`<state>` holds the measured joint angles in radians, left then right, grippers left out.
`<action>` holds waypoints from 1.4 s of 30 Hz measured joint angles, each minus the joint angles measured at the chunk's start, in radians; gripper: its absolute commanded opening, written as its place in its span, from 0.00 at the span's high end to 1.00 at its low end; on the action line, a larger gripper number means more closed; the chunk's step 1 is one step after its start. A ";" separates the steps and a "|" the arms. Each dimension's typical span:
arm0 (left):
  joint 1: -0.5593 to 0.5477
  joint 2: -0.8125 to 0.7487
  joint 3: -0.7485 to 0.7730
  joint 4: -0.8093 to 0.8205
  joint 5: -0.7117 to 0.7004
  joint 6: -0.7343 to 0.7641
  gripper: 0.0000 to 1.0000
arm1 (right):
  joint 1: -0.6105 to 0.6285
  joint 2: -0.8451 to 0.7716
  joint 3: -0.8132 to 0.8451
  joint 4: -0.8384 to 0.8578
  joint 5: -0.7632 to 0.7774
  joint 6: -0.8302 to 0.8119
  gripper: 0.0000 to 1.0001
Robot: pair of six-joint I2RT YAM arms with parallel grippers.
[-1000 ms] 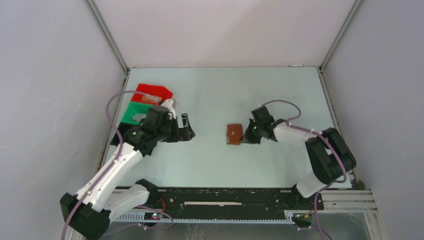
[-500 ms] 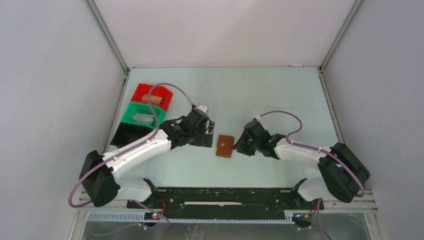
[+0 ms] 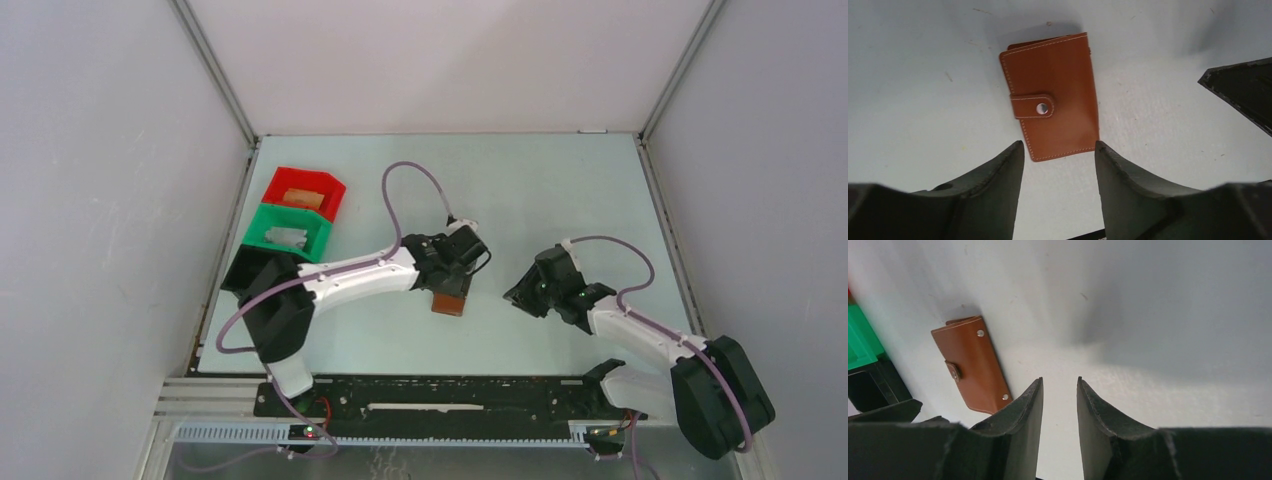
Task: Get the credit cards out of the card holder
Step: Open the card holder at the center of the board.
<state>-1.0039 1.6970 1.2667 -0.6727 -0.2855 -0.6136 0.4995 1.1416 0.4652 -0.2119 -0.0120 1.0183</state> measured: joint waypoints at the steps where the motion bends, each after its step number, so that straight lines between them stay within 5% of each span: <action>1: -0.005 0.019 0.013 0.000 0.000 0.000 0.43 | -0.008 -0.016 -0.013 -0.003 -0.002 -0.001 0.60; 37: -0.014 0.253 0.146 -0.071 -0.123 -0.011 0.67 | -0.020 0.027 -0.040 0.042 -0.068 0.000 0.64; 42: -0.003 0.254 0.146 -0.072 -0.124 -0.012 0.89 | -0.020 0.031 -0.040 0.046 -0.069 0.001 0.65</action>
<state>-1.0069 1.9511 1.4124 -0.7444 -0.4095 -0.6258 0.4793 1.1721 0.4248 -0.1658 -0.0807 1.0195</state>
